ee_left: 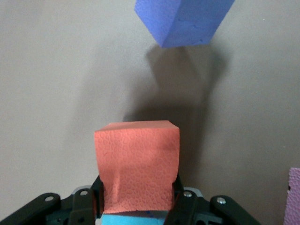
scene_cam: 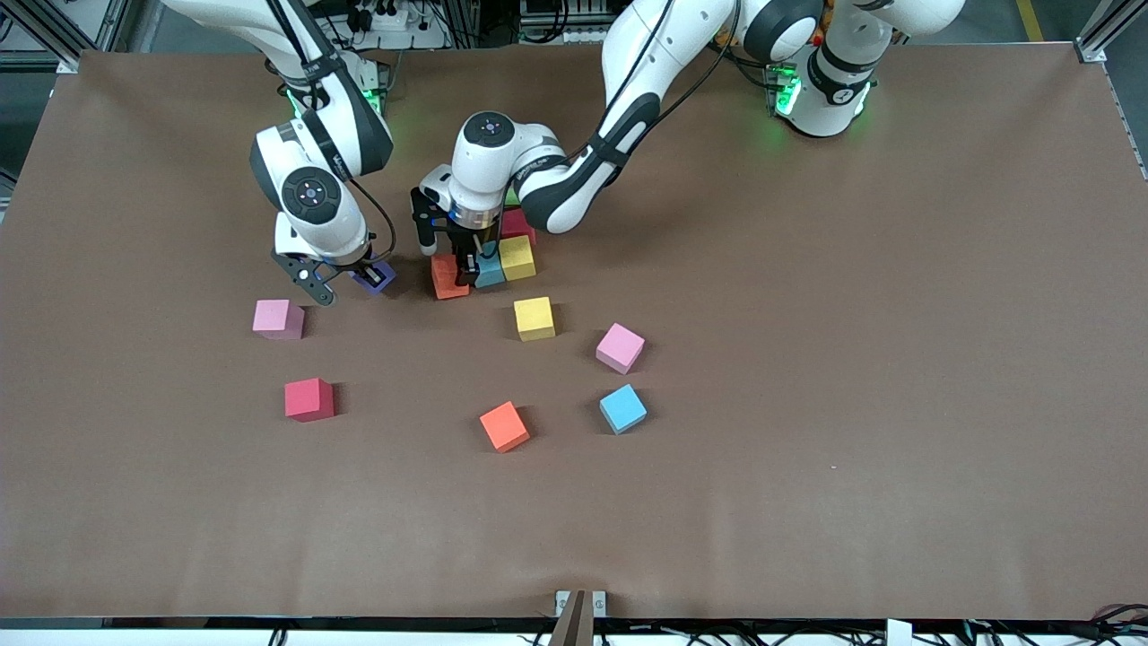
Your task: Form number 2 with 11 blocks
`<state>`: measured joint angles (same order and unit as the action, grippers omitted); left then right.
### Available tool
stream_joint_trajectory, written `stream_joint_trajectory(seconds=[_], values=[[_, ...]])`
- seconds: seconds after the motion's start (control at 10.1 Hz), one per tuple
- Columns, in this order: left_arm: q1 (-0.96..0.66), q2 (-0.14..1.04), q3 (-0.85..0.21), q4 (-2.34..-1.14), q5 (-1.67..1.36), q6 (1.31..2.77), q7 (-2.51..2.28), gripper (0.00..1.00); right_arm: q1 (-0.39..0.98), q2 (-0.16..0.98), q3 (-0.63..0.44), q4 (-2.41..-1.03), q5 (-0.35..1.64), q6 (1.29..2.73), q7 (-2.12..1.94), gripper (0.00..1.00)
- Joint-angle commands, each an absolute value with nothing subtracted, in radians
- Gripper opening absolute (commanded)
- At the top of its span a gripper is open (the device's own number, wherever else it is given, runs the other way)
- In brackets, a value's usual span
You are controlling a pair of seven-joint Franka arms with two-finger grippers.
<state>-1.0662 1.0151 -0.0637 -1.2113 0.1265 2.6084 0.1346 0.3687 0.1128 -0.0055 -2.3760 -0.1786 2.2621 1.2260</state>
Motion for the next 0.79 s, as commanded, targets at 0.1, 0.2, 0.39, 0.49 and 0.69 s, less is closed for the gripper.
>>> stream_joint_trajectory(seconds=[0.1, 0.2, 0.39, 0.49, 0.69], values=[[-1.086, 1.029, -0.051, -1.193, 0.095, 2.606, 0.156, 0.08, 0.353, 0.112, -0.002, -2.344, -0.219, 2.247, 1.195, 0.0], [-1.086, 1.029, -0.051, -1.193, 0.095, 2.606, 0.158, 0.08, 0.354, 0.117, -0.003, -2.338, -0.225, 2.246, 1.195, 0.0], [-1.086, 1.025, -0.051, -1.193, 0.098, 2.606, 0.163, 0.09, 0.353, 0.118, -0.006, -2.335, -0.225, 2.246, 1.174, 0.0], [-1.086, 1.026, -0.049, -1.193, 0.098, 2.606, 0.163, 0.1, 0.353, 0.123, -0.006, -2.324, -0.227, 2.246, 1.16, 0.0], [-1.088, 1.023, -0.051, -1.193, 0.1, 2.606, 0.163, 0.14, 0.348, 0.14, -0.006, -2.306, -0.26, 2.246, 1.126, 0.0]])
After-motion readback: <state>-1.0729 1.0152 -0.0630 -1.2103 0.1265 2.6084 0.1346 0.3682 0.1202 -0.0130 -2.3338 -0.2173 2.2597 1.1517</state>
